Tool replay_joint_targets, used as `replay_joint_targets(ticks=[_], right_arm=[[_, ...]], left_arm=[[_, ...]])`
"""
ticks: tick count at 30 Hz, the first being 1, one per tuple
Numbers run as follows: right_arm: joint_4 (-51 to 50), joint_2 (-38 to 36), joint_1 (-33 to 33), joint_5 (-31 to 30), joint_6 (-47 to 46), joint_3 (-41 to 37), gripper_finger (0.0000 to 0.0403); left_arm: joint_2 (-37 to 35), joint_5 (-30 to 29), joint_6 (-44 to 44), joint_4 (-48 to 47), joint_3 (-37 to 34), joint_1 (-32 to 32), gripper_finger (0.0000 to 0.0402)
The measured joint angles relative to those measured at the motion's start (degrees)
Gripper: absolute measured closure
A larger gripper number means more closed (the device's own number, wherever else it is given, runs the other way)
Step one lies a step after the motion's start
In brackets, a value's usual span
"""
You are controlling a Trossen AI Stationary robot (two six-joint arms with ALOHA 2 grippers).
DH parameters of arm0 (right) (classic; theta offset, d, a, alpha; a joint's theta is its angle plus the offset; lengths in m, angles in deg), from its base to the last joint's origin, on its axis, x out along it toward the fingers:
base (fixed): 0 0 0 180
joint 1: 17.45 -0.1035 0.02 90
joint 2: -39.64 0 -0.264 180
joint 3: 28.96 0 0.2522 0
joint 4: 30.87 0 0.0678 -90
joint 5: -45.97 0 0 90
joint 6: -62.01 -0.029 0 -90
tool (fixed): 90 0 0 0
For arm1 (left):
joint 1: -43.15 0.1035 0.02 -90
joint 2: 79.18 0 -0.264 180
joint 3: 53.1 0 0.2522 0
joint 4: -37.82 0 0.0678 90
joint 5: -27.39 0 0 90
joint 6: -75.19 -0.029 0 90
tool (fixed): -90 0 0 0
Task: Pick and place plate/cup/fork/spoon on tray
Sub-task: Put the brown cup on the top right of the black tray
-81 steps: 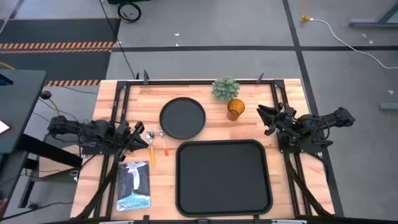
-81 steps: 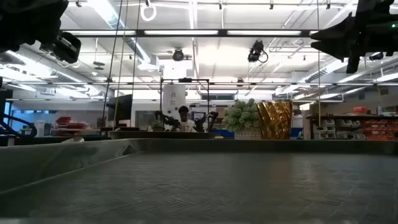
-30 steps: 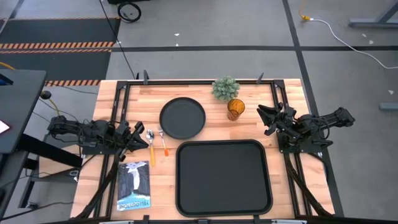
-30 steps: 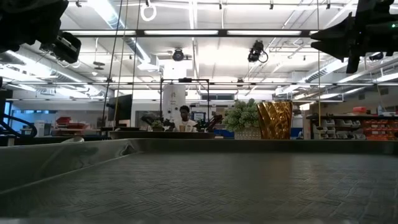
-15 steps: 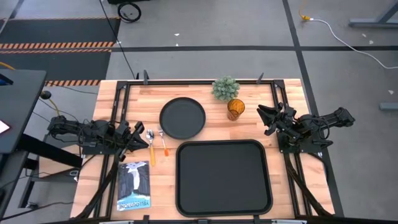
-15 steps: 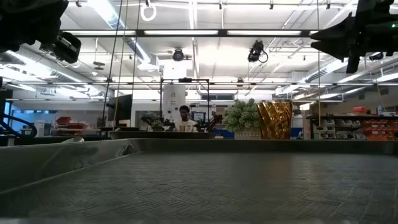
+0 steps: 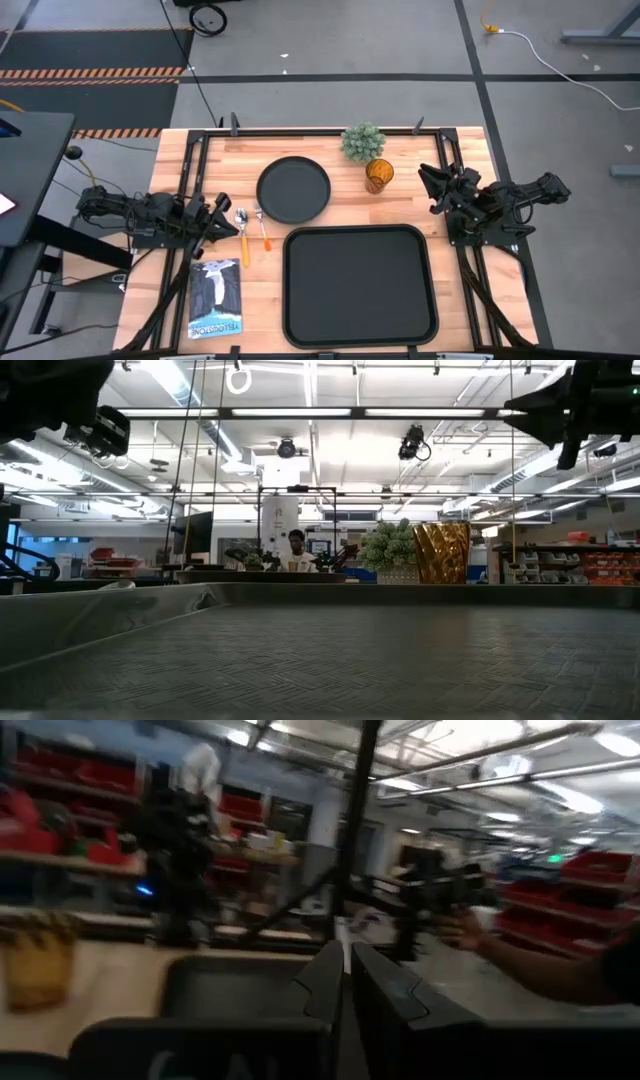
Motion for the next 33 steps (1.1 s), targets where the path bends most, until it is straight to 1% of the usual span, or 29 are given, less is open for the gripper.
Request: replay_joint_targets(ticks=[4,6,9,12,17,22,25,28,33], right_arm=[[0.8,0.0,0.0,0.6,6.0,0.0,0.0276],[1.1,0.0,0.0,0.7,8.1,0.0,0.0276],[1.0,0.0,0.0,0.8,11.1,0.0,0.0276],[1.0,0.0,0.0,0.8,12.0,0.0,0.0276],[0.8,0.0,0.4,0.8,10.9,0.0,0.0276],[-1.1,0.0,2.8,0.8,8.0,0.0,0.0279],[-5.2,0.1,4.3,0.8,6.3,1.0,0.0284],[-10.5,0.5,5.5,1.0,4.4,3.2,0.0289],[-19.9,2.2,6.9,1.5,0.1,6.8,0.0294]], left_arm=[[0.0,-6.6,-5.2,0.0,0.0,0.0,0.0370],[0.0,-9.5,-6.1,0.0,0.0,0.0,0.0369],[0.0,-10.5,-5.5,0.0,0.0,0.0,0.0370],[0.0,-10.6,-4.2,0.7,0.0,0.0,0.0370],[0.0,-11.1,-3.9,2.1,0.0,0.0,0.0370],[0.0,-11.9,-5.7,2.6,0.0,0.1,0.0370],[0.0,-16.8,-7.5,4.7,0.0,0.1,0.0369],[0.0,-21.2,-7.7,4.6,0.0,0.1,0.0366],[0.1,-27.1,-6.7,4.6,0.0,0.1,0.0338]])
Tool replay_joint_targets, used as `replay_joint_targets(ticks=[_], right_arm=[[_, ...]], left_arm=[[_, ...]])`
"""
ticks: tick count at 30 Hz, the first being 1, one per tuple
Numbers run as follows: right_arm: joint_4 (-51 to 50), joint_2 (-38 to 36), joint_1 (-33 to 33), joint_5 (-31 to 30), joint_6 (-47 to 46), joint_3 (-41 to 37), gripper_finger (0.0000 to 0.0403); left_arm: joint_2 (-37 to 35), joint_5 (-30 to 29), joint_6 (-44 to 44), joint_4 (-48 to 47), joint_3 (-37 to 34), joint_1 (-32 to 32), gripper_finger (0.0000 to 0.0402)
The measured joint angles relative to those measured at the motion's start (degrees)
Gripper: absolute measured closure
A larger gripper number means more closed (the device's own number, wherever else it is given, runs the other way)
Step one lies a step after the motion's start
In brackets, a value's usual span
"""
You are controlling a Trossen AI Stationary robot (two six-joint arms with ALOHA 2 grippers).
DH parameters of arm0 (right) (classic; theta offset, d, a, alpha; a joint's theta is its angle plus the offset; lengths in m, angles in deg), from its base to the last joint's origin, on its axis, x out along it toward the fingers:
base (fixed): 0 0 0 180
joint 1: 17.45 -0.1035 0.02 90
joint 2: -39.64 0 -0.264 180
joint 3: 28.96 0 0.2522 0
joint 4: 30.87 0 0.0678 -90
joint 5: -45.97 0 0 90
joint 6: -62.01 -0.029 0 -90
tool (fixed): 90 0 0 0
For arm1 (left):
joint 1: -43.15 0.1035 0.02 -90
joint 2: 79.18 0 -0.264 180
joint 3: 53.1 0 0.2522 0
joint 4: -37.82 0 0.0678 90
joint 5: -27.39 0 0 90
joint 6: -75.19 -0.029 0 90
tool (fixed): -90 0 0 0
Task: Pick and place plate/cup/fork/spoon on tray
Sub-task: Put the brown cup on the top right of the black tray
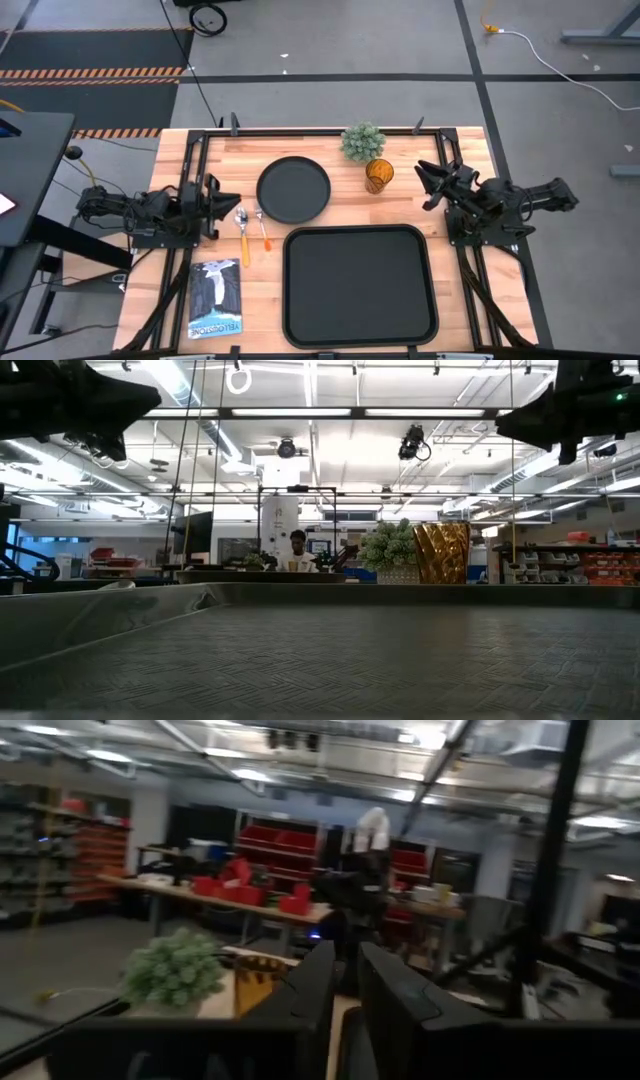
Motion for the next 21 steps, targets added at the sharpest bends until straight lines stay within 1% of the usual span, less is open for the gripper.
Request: replay_joint_targets(ticks=[5,9,11,14,21], right_arm=[[-8.6,2.8,1.8,0.1,-6.5,3.0,0.0294],[-15.7,5.3,3.7,0.4,-11.2,5.6,0.0294],[-18.8,6.6,5.0,1.1,-14.3,7.0,0.0294],[-22.4,8.8,7.1,4.6,-18.2,8.6,0.0294],[-26.1,15.1,12.5,10.3,-24.0,11.0,0.0294]], left_arm=[[0.0,-6.9,1.3,0.4,0.0,0.0,0.0296],[0.0,-12.1,-1.0,0.6,0.0,0.0,0.0286],[0.0,-13.2,-2.2,0.8,0.0,0.0,0.0287],[0.0,-13.6,-3.3,2.5,0.0,0.0,0.0291],[0.0,-13.6,-3.5,3.9,0.0,0.0,0.0294]])
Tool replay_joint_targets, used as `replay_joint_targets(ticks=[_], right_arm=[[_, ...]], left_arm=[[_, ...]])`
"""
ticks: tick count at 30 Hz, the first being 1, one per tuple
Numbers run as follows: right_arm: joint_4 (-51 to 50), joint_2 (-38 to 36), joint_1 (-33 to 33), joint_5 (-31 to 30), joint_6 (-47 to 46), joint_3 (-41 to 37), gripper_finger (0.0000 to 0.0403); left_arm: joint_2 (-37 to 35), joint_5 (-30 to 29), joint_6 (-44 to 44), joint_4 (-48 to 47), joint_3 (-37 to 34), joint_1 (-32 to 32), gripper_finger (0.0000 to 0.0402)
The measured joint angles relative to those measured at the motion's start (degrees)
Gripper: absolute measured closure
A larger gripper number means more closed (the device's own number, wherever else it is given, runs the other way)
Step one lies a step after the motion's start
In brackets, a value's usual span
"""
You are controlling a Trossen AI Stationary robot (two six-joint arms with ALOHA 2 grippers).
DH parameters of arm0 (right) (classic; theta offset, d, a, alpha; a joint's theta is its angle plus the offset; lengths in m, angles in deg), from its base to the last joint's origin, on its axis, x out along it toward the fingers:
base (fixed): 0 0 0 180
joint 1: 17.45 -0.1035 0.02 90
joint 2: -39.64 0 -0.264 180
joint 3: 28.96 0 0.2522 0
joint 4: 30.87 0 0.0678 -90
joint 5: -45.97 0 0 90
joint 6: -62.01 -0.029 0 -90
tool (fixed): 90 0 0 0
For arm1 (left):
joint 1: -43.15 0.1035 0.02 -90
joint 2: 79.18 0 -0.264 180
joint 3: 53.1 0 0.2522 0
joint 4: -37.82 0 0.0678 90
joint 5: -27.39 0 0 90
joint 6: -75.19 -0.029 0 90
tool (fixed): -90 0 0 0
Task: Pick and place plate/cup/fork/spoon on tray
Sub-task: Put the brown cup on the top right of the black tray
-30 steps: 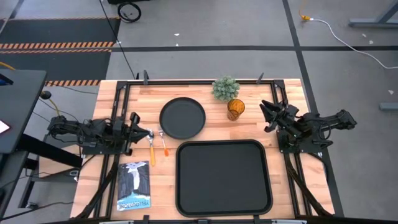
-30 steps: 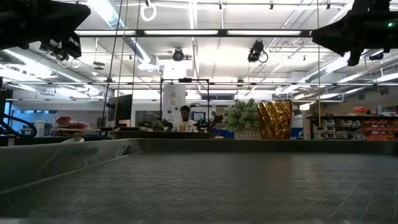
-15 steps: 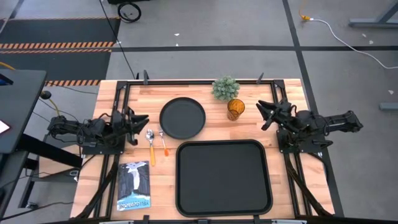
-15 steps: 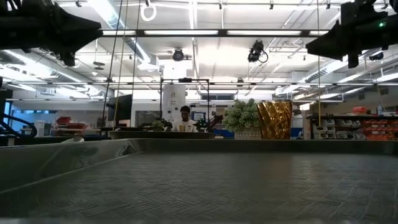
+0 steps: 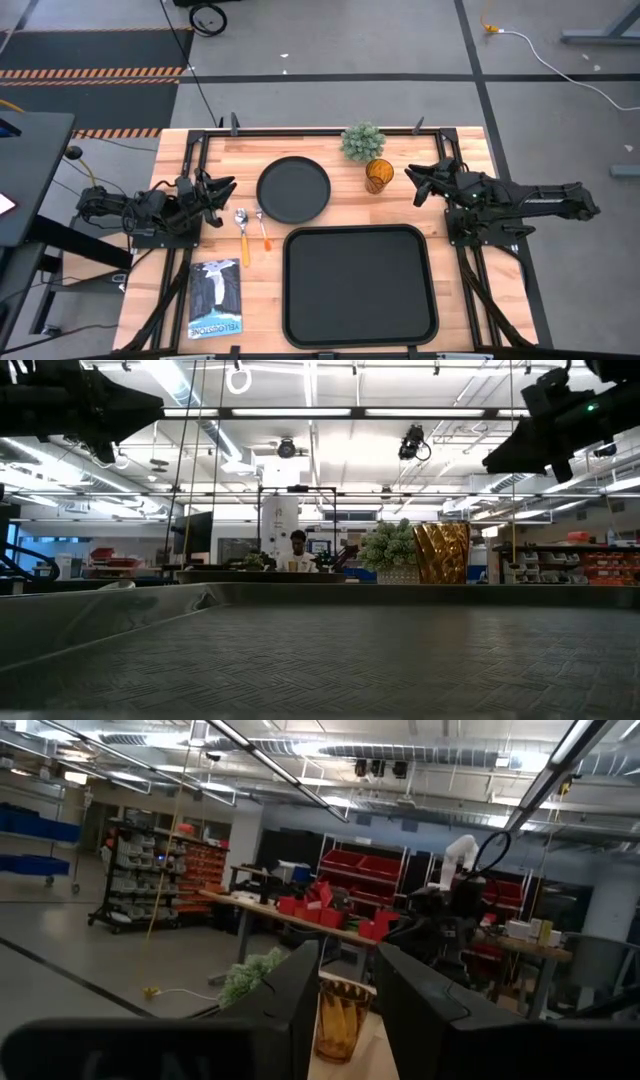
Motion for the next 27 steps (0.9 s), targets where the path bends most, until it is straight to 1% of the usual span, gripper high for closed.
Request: replay_joint_targets(ticks=[5,11,20,27], right_arm=[[-2.8,4.9,5.1,3.5,-1.4,3.0,0.0294],[-2.9,9.3,11.3,8.5,0.4,6.4,0.0294],[-3.0,14.4,20.0,17.4,1.7,8.8,0.0294],[-3.1,19.2,25.0,22.4,3.0,10.7,0.0288]], left_arm=[[0.0,-0.4,-0.1,0.0,0.0,0.0,0.0294],[0.0,-0.4,0.0,-0.1,0.0,0.0,0.0294],[0.0,-0.4,-0.2,-0.1,0.0,0.0,0.0294],[0.0,-0.5,-4.9,-0.1,0.0,0.0,0.0294]])
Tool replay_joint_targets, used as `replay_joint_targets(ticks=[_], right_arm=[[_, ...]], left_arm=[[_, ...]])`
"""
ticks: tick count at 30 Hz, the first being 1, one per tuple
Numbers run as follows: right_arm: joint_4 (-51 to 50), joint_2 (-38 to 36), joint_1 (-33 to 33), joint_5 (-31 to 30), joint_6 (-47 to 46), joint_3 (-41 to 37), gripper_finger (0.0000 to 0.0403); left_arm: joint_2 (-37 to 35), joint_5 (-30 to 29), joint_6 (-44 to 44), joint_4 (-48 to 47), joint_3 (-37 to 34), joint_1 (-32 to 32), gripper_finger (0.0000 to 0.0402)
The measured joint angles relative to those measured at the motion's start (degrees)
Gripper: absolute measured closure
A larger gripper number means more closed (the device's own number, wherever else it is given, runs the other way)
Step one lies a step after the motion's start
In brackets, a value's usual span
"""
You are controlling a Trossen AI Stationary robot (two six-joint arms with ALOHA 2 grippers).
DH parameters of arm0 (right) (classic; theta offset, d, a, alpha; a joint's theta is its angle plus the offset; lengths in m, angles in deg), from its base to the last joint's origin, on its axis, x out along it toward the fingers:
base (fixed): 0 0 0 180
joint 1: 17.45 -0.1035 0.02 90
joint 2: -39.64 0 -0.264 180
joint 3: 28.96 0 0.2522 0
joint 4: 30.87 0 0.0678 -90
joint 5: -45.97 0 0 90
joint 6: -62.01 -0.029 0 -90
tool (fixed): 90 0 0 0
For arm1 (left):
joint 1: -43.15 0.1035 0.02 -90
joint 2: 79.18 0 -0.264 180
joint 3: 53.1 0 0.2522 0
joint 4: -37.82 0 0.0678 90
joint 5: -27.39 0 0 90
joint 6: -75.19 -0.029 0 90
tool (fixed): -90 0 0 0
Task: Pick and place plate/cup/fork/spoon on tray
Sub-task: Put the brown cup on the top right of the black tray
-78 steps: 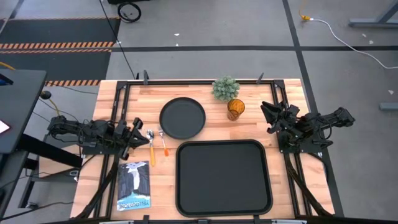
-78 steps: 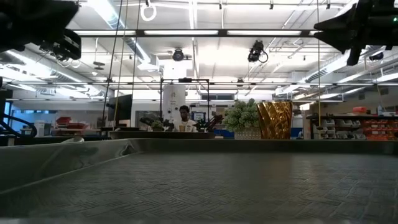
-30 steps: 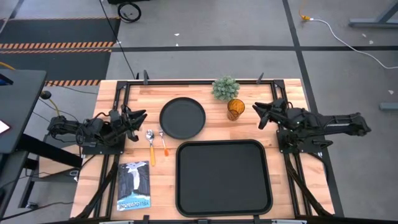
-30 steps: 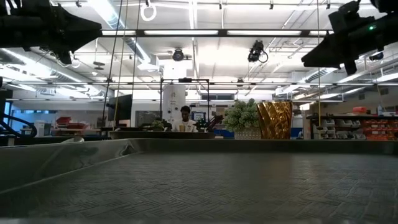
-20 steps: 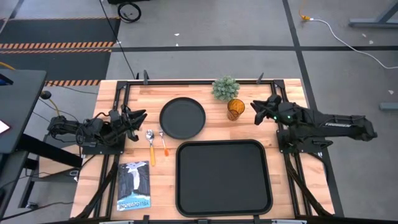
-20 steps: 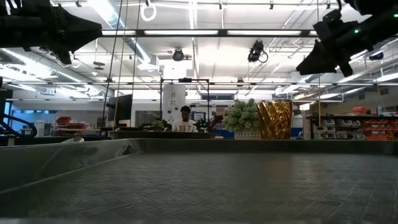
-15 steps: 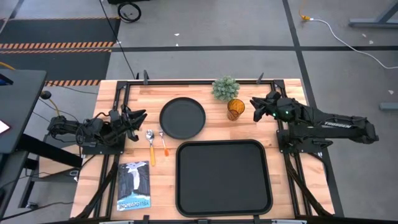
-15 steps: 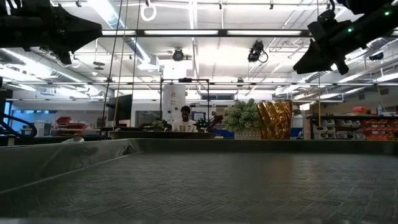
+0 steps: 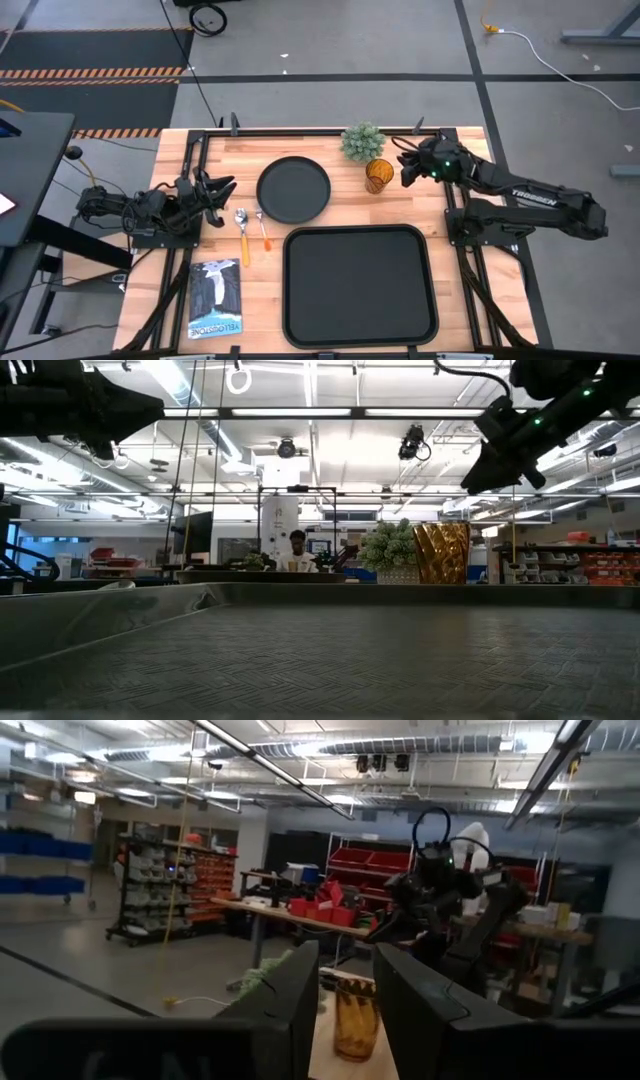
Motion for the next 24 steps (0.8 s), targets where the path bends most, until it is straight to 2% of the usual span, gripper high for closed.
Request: replay_joint_targets(ticks=[5,13,24], right_arm=[[-0.5,4.4,2.6,2.6,2.0,3.3,0.0271],[-6.6,12.3,5.5,5.2,4.5,11.0,0.0238],[-9.8,21.8,7.6,11.2,8.3,16.1,0.0235]], left_arm=[[0.0,-1.8,-2.5,0.0,0.0,0.0,0.0294],[0.0,-1.9,-2.7,-0.3,0.0,0.0,0.0294],[0.0,-1.9,-2.6,-0.3,0.0,0.0,0.0294]])
